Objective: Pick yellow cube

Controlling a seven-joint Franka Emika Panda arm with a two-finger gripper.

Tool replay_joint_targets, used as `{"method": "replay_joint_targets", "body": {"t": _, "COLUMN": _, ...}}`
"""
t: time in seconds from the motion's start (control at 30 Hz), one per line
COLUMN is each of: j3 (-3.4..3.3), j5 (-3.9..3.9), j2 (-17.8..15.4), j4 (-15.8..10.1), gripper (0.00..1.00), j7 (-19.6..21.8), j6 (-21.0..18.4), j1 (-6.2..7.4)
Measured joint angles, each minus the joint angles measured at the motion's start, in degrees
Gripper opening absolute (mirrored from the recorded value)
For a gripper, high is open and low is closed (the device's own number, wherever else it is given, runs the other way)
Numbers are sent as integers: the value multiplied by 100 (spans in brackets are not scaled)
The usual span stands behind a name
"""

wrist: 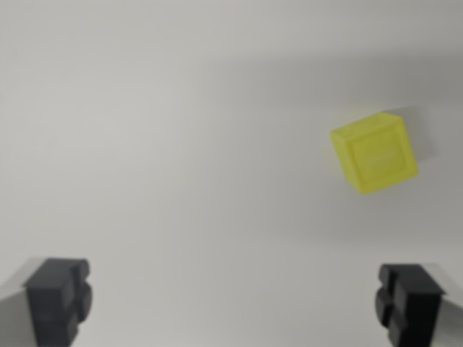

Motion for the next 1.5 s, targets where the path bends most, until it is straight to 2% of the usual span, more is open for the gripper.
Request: {"method": "replay_joint_targets", "body": {"t": 1.5, "j3": 0, "j5": 39, "j2": 703, "j4": -223, "gripper": 100, "j7": -1193, "j6": 848, "j1": -397}}
